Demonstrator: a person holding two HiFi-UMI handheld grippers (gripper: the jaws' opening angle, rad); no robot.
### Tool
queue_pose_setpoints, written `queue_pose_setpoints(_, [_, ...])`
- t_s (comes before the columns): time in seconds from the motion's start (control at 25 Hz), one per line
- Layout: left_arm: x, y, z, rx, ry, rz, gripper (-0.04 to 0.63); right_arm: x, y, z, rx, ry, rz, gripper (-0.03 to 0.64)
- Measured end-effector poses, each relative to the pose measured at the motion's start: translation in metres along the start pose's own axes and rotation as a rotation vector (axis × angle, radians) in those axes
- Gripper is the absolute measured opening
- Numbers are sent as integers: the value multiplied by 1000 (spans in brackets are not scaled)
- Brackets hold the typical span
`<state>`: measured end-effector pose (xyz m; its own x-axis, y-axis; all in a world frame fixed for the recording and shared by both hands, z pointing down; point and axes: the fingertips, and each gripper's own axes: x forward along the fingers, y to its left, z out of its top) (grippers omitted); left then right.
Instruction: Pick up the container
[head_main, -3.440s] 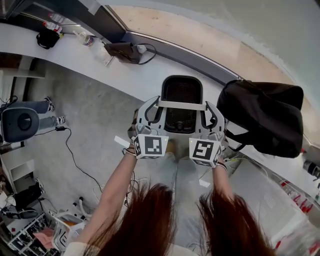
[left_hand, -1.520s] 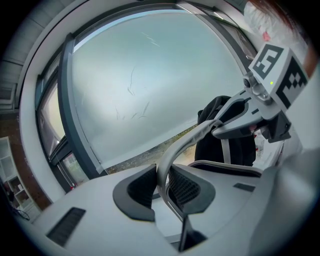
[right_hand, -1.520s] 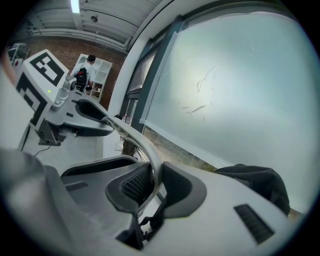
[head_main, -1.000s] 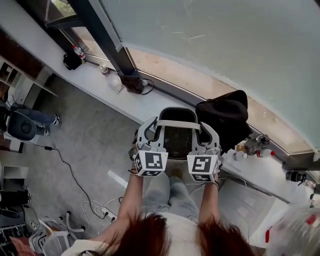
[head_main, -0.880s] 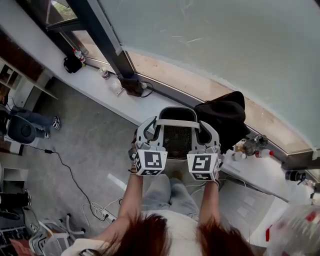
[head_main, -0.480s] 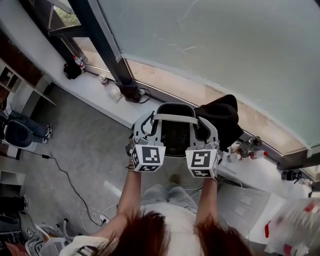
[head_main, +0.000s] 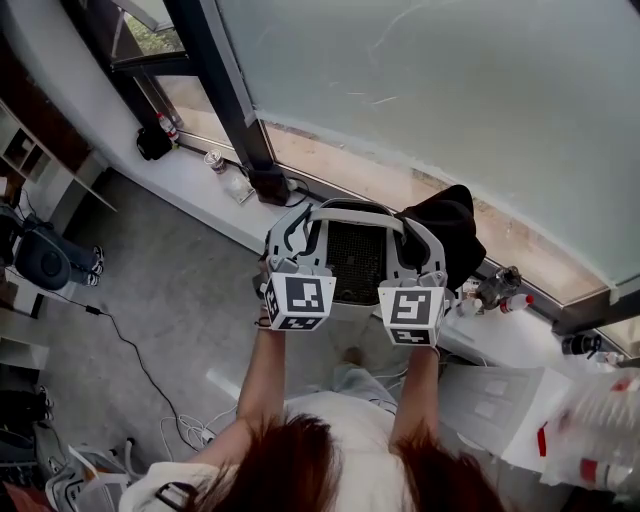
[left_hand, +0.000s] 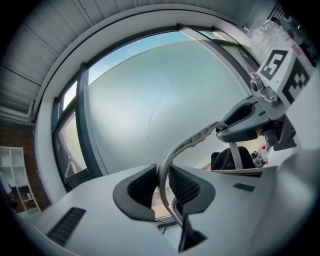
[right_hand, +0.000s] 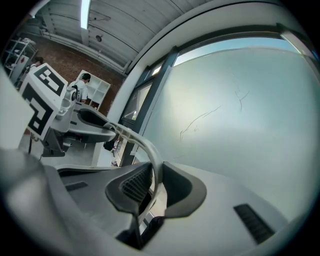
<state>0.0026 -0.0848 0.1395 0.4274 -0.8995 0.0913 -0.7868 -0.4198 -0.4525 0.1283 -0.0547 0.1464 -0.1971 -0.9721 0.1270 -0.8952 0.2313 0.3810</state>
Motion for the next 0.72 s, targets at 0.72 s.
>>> queue_pose_setpoints(0.72, [-100, 19, 68, 76, -88, 5, 83, -87, 14, 79, 53, -127, -65, 81])
